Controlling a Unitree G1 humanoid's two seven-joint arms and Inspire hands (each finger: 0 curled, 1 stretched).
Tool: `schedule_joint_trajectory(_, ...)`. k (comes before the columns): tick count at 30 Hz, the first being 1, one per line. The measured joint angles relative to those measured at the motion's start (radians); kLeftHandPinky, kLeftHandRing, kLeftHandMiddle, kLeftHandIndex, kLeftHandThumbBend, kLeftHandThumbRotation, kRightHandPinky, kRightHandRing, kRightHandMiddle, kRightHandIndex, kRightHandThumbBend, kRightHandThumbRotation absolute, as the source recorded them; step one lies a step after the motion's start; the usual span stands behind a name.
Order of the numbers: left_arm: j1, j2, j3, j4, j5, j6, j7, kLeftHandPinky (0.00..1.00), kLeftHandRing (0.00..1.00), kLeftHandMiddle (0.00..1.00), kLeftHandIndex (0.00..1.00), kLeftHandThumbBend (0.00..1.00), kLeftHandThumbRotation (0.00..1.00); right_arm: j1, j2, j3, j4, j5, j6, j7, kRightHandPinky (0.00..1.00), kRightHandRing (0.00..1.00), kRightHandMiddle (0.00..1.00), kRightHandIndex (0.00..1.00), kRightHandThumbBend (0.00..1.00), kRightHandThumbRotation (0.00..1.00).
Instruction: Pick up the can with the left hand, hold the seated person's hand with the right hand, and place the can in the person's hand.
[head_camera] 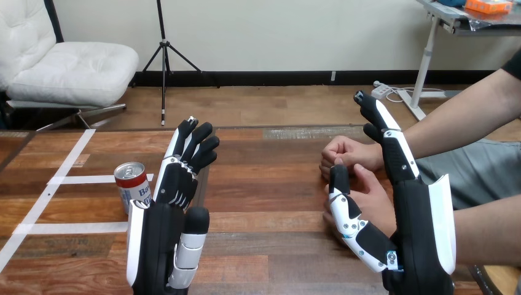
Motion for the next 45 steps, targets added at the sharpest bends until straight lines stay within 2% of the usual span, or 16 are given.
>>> schedule_joint_trajectory(34, -0.003, -0.004, 0.004, 0.001, 0.000, 0.000, 0.002, 0.82, 0.85, 0.89, 0.92, 0.65, 0.96, -0.022, 0.003, -0.007, 0.005, 0.002, -0.003, 0.003, 0.88, 0.92, 0.93, 0.90, 0.13, 0.00)
schedule_joint_trajectory(37, -0.003, -0.004, 0.007, 0.001, 0.003, 0.000, 0.003, 0.82, 0.86, 0.89, 0.93, 0.65, 0.93, -0.022, 0.003, -0.008, 0.005, 0.002, -0.003, 0.003, 0.88, 0.92, 0.93, 0.90, 0.14, 0.00)
schedule_joint_trajectory(45, -0.003, -0.003, 0.027, -0.007, 0.018, 0.031, 0.015, 0.86, 0.89, 0.92, 0.94, 0.62, 0.73, -0.022, 0.003, -0.009, 0.005, 0.001, -0.003, 0.003, 0.88, 0.92, 0.93, 0.90, 0.14, 0.00)
